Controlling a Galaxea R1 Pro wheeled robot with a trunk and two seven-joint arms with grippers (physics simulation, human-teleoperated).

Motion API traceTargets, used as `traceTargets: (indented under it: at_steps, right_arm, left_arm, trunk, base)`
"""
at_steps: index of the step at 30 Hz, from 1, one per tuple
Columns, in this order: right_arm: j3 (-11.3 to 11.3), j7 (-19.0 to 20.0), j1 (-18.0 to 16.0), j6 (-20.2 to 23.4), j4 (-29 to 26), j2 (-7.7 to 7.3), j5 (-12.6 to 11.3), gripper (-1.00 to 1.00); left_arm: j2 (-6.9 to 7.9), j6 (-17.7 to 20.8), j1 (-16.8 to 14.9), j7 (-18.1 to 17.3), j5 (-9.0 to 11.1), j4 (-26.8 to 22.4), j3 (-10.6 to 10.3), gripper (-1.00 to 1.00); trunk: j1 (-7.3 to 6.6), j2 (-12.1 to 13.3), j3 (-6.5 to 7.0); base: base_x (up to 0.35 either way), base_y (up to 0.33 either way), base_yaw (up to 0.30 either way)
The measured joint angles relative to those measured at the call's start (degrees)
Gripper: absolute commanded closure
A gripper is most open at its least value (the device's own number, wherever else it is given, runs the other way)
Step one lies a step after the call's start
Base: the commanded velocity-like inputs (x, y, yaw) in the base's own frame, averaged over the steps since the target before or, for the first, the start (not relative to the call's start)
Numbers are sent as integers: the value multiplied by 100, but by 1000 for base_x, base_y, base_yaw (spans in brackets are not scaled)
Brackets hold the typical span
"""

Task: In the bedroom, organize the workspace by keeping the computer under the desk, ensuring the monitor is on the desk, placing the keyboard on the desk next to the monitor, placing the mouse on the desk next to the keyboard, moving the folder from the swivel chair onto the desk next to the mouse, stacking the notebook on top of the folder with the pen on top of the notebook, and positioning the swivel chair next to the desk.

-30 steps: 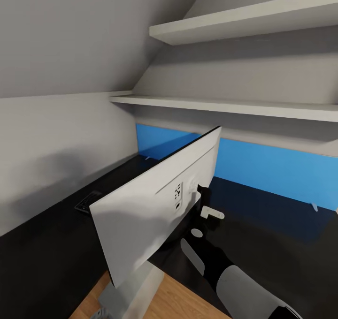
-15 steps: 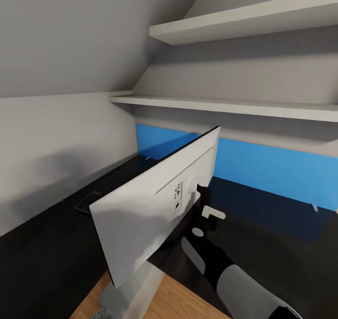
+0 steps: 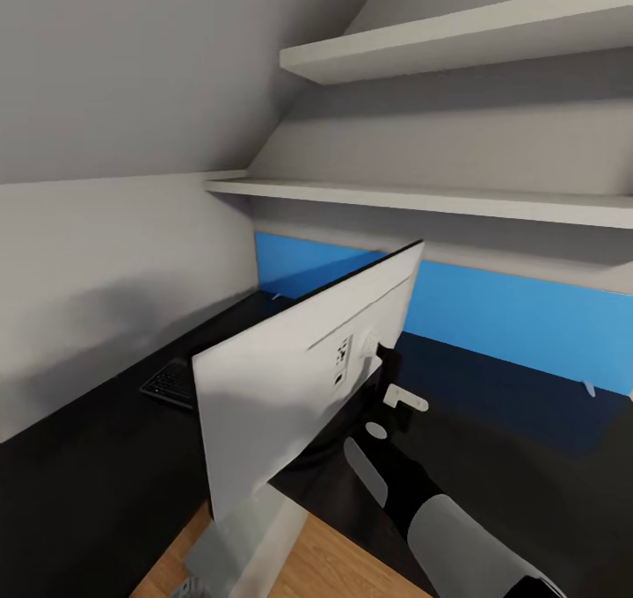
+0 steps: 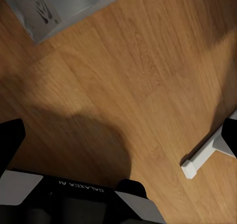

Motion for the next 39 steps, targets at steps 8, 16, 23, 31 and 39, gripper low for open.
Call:
traceTargets:
  at_steps: [8,16,23,31,39]
  right_arm:
    - [59,35,88,673,-1013,0,175,100]
    - [42,25,113,923,-1271,-59,40,100]
    - [62,32,113,952,-1304,-70,48,100]
    - [76,922,113,1135,-1338,-366,34,100]
    - [97,2621,114,1278,-1519,-939,5,100]
  left_arm:
    - [-6,2,0,-16,8,-5,-3,-100]
    - [-6,-1,0,-19,4,-7,0,-100]
    - [-2,-3,-1,-10,6,-6,-2,-100]
    - [3,-4,-1,-45,2,-12,13,-100]
    - [3,-4,-1,-59,7,-13,20,-100]
  trunk:
    - [0,-1,2]
    - [0,0,0]
    - [2,0,0]
    - [3,0,0]
    - [3,0,0]
  base:
    - [-78,-60,0]
    - [-12,-9,0]
    - [-114,-106,0]
    - [-232,-217,0]
    - [-248,-232,0]
